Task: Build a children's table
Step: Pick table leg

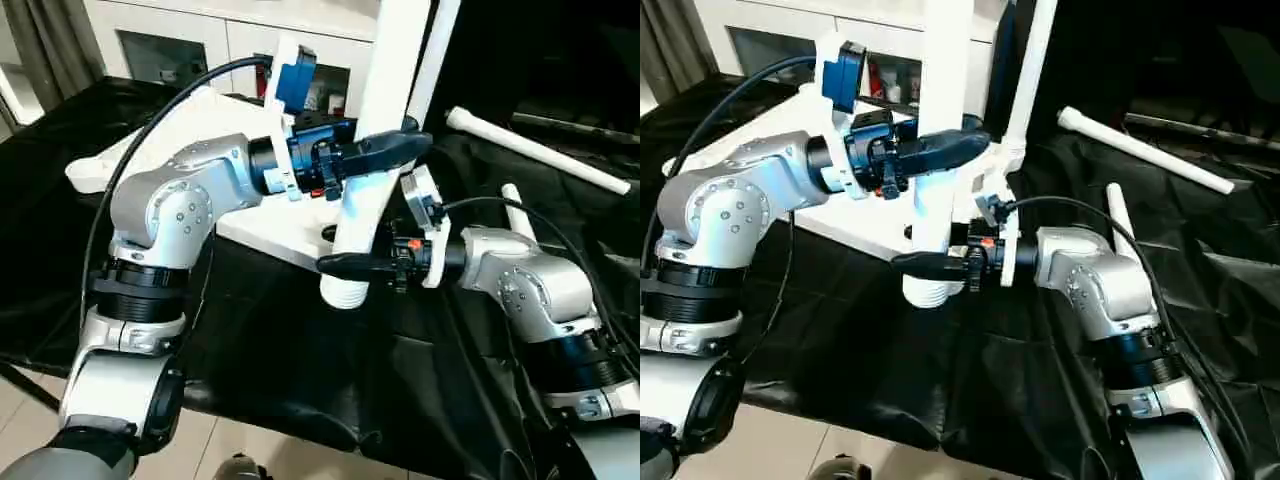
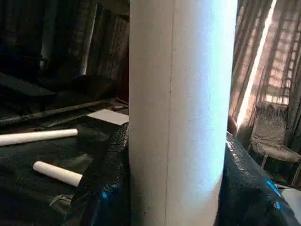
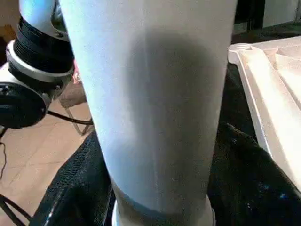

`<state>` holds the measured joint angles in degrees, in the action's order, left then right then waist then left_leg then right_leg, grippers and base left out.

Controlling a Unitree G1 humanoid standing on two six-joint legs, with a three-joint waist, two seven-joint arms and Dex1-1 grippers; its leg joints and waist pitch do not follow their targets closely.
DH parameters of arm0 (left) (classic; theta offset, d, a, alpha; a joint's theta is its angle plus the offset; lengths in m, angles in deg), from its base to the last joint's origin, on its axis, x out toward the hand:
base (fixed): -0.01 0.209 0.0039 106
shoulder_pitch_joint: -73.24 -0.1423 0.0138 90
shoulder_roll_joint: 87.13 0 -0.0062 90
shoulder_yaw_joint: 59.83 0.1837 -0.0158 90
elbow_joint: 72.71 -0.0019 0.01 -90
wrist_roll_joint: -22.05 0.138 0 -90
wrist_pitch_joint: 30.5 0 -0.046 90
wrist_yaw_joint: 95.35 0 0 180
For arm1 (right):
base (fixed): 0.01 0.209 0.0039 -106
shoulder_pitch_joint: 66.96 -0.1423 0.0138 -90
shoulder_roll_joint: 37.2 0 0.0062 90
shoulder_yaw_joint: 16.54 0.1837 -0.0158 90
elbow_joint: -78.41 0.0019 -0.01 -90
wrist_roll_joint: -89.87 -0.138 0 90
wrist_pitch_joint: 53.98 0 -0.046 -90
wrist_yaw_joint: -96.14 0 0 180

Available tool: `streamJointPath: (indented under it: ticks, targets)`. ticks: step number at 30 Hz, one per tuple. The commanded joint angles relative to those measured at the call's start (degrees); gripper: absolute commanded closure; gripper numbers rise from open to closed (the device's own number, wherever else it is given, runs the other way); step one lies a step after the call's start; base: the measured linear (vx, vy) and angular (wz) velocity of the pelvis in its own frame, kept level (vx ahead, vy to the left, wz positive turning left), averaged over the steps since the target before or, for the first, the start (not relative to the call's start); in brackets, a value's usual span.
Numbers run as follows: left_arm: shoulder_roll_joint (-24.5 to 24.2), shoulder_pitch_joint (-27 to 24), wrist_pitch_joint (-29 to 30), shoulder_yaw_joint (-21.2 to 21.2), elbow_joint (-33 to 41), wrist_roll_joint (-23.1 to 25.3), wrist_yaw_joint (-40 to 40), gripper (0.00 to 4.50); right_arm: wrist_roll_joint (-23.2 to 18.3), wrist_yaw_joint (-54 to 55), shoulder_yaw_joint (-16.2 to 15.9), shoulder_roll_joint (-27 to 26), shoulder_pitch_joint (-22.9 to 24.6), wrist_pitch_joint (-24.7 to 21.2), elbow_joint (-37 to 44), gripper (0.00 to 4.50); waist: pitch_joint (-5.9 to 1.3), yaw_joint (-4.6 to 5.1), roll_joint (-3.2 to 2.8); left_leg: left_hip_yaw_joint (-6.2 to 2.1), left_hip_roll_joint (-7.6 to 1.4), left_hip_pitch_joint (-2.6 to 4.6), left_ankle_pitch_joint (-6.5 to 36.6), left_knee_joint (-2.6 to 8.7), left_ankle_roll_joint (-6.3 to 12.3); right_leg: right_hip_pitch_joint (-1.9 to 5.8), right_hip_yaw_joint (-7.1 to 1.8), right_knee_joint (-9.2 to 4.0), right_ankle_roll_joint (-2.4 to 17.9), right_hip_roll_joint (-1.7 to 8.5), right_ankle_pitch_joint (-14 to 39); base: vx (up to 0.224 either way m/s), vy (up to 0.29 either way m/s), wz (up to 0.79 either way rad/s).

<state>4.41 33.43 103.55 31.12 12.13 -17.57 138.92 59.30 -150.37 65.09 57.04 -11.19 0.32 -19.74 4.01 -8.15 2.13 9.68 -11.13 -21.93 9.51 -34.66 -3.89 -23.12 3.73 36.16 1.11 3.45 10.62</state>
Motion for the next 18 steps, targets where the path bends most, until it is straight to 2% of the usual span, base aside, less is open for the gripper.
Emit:
streamJointPath:
  ticks: [1,18]
  targets:
    - [0.0,0.3,-0.6,0.6,0.4,0.5,0.3,2.70,-0.7,-0.6,1.2,0.3,-1.6,-0.4,0.4,1.46,-4.95,0.14,-0.55,-0.40,-1.81,1.00,7.8,3.48,-0.38,3.59,-2.63,-3.69,12.1,4.33,5.7,0.000,0.000,0.00]
    - [-0.1,0.1,-0.6,0.9,0.5,0.6,0.5,2.70,-1.3,-0.4,1.4,0.5,-1.7,-0.6,0.5,1.46,-4.96,0.17,-0.60,-0.39,-1.78,0.99,7.8,3.48,-0.50,3.61,-2.62,-3.70,12.1,4.30,5.6,0.000,0.000,0.00]
